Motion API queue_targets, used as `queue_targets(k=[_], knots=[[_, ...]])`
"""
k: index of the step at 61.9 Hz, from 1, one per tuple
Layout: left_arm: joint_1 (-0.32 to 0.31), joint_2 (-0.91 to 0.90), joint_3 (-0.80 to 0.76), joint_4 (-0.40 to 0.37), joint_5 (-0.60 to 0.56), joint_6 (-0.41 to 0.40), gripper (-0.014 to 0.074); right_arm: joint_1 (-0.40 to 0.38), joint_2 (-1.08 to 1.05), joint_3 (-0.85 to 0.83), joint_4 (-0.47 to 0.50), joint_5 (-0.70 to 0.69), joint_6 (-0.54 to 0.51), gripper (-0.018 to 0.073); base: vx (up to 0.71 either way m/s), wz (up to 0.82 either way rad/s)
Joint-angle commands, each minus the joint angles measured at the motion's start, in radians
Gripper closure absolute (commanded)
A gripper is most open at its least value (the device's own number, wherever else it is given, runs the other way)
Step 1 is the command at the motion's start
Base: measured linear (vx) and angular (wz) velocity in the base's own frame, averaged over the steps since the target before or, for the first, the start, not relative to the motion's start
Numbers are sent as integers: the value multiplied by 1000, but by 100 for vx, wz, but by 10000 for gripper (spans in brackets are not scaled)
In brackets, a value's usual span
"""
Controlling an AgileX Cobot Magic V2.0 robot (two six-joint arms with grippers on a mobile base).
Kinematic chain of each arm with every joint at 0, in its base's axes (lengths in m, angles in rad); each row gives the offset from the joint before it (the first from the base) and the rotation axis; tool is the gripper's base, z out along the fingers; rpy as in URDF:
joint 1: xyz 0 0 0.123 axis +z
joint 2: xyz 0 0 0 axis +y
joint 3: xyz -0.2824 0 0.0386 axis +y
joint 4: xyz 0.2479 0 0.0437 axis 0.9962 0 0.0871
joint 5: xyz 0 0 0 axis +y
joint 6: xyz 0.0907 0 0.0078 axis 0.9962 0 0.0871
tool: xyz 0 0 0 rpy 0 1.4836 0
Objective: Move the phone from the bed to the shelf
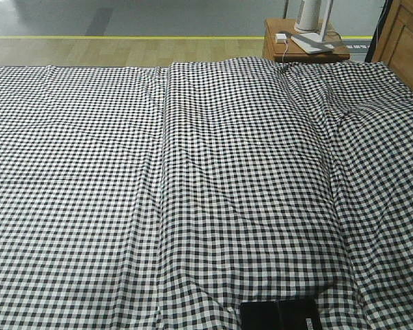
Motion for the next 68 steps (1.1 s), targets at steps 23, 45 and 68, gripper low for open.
queue_targets(k=[23, 45, 68], knots=[[-2, -9, -26, -5, -74, -4, 596, -6, -8, 2, -11, -75, -10, 563, 0, 0], [-2, -9, -26, -5, -74, -4, 596, -6, -8, 2, -11, -75, -10, 563, 0, 0], [-2, -9, -26, -5, -74, -4, 596, -6, -8, 2, -11, -75, -10, 563, 0, 0]])
